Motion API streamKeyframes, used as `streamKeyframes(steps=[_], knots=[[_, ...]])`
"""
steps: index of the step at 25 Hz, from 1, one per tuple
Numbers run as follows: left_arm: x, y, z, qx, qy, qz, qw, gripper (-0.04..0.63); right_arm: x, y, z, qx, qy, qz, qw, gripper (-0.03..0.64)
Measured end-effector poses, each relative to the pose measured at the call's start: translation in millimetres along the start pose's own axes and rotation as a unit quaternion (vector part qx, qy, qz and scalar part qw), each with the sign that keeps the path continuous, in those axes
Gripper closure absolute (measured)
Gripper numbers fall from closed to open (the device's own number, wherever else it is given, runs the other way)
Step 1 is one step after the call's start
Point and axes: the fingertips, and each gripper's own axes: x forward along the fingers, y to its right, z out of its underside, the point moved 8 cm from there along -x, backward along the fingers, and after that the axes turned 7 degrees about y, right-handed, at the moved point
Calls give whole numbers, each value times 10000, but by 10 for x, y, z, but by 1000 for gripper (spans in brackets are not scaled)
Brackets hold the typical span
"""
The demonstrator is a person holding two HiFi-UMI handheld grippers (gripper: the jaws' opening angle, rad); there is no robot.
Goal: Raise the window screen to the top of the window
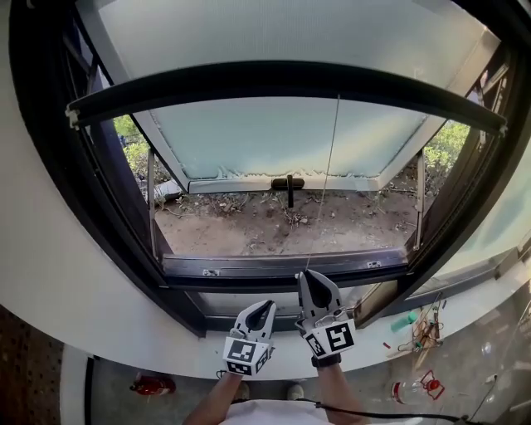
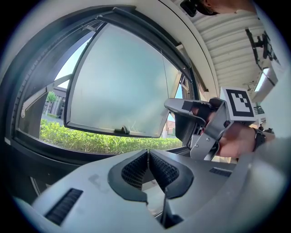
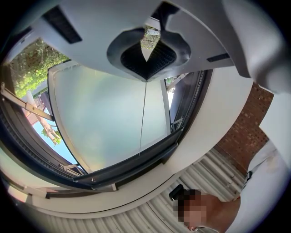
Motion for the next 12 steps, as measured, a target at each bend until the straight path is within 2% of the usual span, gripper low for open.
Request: streamKeyframes(steps=[6,12], knots=[[1,46,28,-35,-50,48,10000,581,80,46,-190,-67,250,-21,9997,617],[31,80,-7,-84,19,127,9999,581,298,79,-506,-346,593,-146,9975,617]])
